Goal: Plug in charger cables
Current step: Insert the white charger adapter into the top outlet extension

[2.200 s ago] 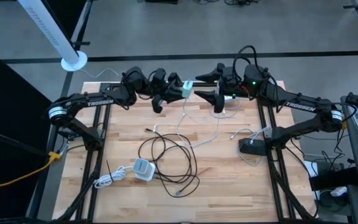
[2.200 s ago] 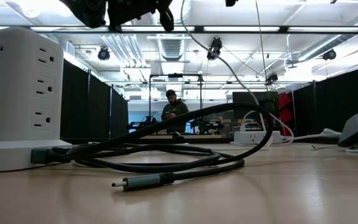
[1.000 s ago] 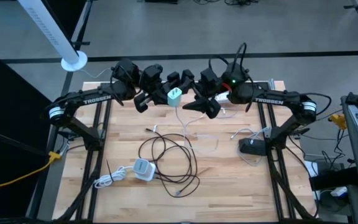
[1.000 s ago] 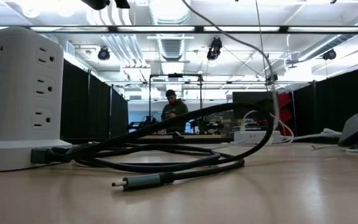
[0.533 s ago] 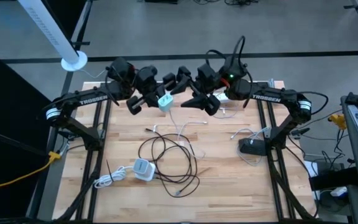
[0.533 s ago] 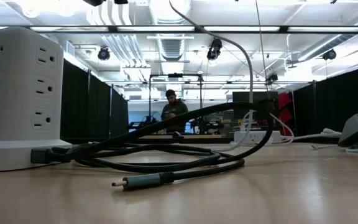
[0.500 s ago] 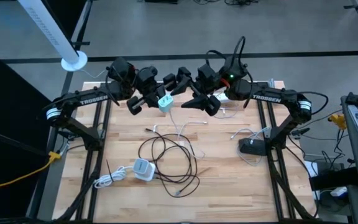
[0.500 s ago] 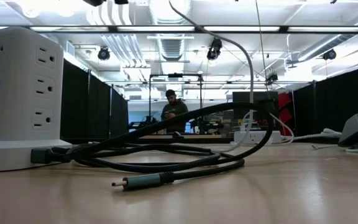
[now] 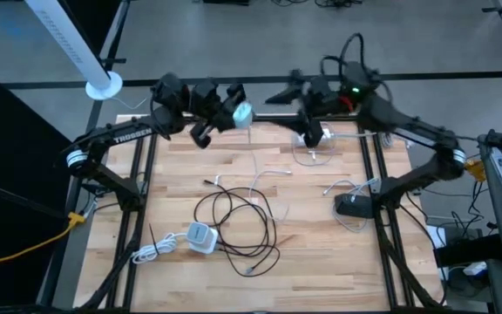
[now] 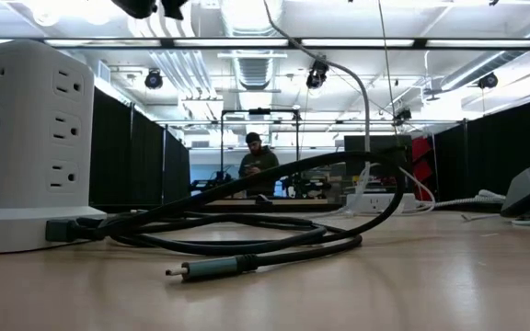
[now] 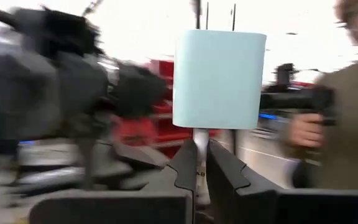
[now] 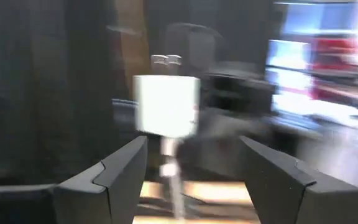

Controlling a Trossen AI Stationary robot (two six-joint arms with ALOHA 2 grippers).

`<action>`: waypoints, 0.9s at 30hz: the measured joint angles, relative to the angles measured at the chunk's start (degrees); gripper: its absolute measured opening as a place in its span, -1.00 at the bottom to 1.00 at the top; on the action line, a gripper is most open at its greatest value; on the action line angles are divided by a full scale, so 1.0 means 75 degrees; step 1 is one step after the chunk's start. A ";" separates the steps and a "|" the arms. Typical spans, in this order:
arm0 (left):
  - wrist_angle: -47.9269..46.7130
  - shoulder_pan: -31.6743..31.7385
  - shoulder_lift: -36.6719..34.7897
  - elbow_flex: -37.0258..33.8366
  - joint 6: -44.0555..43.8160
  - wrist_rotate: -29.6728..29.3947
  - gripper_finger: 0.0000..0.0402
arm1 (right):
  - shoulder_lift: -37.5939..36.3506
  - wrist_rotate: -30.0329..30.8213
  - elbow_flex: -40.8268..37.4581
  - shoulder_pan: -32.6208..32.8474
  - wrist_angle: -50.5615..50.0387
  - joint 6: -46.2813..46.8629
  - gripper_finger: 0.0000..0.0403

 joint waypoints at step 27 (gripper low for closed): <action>-0.2103 0.0067 0.1687 0.1020 0.5103 -0.6458 -0.99 | 0.0191 1.0769 0.0029 0.1344 -0.1703 0.0304 0.20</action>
